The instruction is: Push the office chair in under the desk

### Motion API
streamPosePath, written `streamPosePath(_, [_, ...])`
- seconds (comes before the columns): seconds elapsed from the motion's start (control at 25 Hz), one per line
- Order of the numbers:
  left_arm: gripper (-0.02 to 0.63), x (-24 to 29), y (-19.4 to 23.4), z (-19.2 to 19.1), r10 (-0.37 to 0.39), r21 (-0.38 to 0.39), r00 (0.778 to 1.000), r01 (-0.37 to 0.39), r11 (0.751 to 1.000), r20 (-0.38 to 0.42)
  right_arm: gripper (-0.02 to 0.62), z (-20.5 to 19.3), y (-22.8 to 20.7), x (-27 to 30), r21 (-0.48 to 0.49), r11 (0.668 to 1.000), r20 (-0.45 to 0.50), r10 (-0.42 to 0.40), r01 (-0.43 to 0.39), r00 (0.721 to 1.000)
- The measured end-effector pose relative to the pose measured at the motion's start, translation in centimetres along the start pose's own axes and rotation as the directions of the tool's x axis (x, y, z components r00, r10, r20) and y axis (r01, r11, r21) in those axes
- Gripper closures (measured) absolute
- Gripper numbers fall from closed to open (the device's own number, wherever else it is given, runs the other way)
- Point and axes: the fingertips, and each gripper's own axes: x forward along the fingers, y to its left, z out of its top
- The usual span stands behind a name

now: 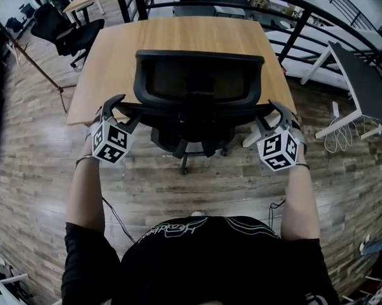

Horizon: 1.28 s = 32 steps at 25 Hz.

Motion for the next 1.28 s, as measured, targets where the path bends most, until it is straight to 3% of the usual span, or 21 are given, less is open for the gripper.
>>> streamPosePath(0.68, [0.318,0.3,0.1,0.8,0.056,-0.004,0.998,-0.056,0.998,0.01,0.334,-0.7,-1.1,1.3,-0.025,0.999,-0.069,0.022,-0.023,0.997])
streamPosePath(0.84, [0.316,-1.4,0.0,1.4,0.092,-0.126,0.995,-0.087,0.988,0.039,0.333,-1.4,-2.6,-0.8,-0.008,1.0,-0.061,-0.028,0.028,0.998])
streamPosePath(0.96, [0.316,-5.1,0.3,0.3,0.152,-0.246,0.986,-0.131,0.96,0.067,0.333,-1.5,-3.4,-3.9,0.135,0.989,0.001,-0.06,0.059,0.998])
streamPosePath(1.04, [0.318,-8.1,-0.1,-0.5,0.186,-0.355,0.98,-0.148,0.923,0.075,0.334,-1.4,-2.9,-6.6,0.281,0.96,0.064,-0.032,0.013,0.997])
streamPosePath(1.12, [0.319,-11.0,-2.0,-0.5,0.172,-0.522,0.978,-0.086,0.848,0.118,0.334,-0.8,-1.0,-9.2,0.436,0.893,0.177,0.038,-0.113,0.983])
streamPosePath(1.2, [0.348,-13.5,-4.8,0.8,0.129,-0.687,0.971,0.046,0.725,0.201,0.334,0.3,1.4,-11.9,0.555,0.783,0.318,0.114,-0.282,0.941])
streamPosePath(1.28, [0.419,-15.5,-8.0,3.0,0.09,-0.783,0.953,0.182,0.594,0.29,0.334,1.3,3.6,-14.7,0.616,0.665,0.434,0.161,-0.422,0.887])
